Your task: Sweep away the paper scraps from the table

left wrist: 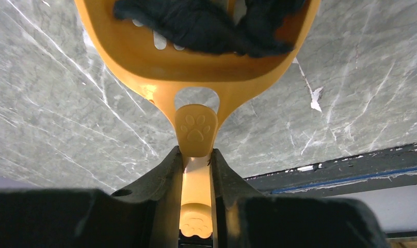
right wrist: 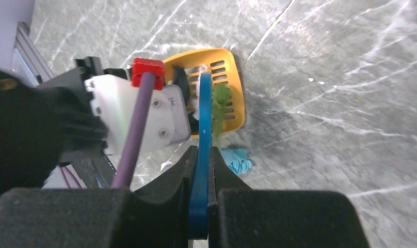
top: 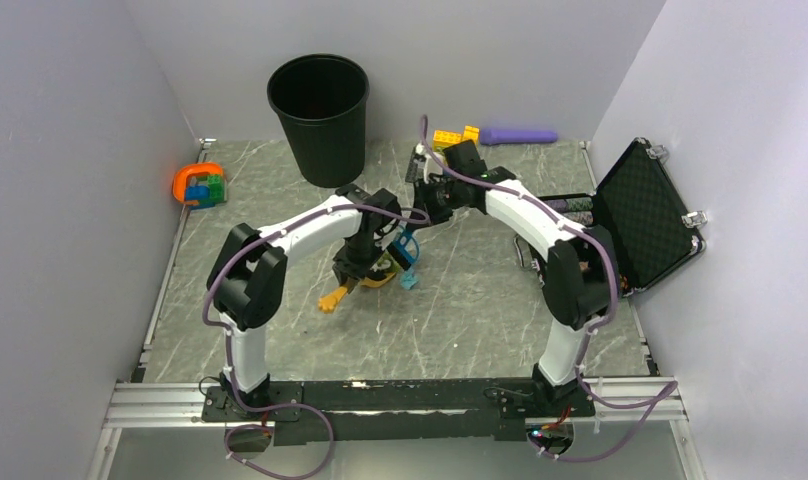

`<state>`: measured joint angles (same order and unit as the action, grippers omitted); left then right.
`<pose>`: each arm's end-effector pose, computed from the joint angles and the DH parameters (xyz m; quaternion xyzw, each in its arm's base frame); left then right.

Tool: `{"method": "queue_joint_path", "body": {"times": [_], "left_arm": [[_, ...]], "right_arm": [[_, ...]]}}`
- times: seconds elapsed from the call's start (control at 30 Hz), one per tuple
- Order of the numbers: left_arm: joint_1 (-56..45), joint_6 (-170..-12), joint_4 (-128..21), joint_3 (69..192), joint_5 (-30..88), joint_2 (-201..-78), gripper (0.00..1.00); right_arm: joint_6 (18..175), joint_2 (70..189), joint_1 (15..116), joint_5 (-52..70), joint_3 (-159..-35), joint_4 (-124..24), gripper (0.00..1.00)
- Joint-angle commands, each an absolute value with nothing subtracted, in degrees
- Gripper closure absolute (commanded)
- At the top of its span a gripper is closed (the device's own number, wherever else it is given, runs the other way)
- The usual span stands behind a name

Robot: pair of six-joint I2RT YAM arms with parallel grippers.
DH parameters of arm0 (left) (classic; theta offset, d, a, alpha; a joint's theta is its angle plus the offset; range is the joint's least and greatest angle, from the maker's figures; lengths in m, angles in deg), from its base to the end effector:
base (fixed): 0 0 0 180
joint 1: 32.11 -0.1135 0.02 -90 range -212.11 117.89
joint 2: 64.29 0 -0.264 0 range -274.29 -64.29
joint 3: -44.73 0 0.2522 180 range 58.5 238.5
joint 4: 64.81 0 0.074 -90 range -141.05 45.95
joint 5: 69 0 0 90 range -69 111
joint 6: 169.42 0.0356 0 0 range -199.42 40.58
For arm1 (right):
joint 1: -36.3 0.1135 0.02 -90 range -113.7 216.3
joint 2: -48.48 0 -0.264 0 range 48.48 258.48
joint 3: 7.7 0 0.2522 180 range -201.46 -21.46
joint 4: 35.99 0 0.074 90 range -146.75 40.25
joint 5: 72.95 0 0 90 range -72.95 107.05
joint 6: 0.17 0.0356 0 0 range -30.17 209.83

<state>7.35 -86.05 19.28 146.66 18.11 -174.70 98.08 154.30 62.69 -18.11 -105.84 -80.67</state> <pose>0.2765 -0.2252 0.2143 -0.2830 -0.9585 -0.0320 0.0108 0.3536 0.1983 0.2522 -0.2385 0.8757 0.3645 0.2085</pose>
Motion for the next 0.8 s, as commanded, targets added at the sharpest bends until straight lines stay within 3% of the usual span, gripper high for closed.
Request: {"method": "queue_joint_path", "body": {"times": [0.0, 0.17, 0.5, 0.77], "left_arm": [[8.3, -85.1, 17.7, 143.4, 17.1, -169.8, 1.00], [9.6, -85.6, 16.6, 139.4, 16.1, -167.5, 1.00], [13.8, -87.9, 20.1, 136.1, 13.3, -165.5, 1.00], [16.2, -87.7, 20.2, 138.0, 13.5, -167.7, 1.00]], "right_arm": [[100.0, 147.4, 60.9, -15.7, -104.4, -78.2, 1.00], [101.5, 144.8, 59.4, -12.2, -101.4, -77.8, 1.00], [103.0, 142.9, 59.4, 6.8, -99.7, -87.6, 1.00], [108.8, 144.1, 63.7, 8.5, -94.8, -84.7, 1.00]]}}
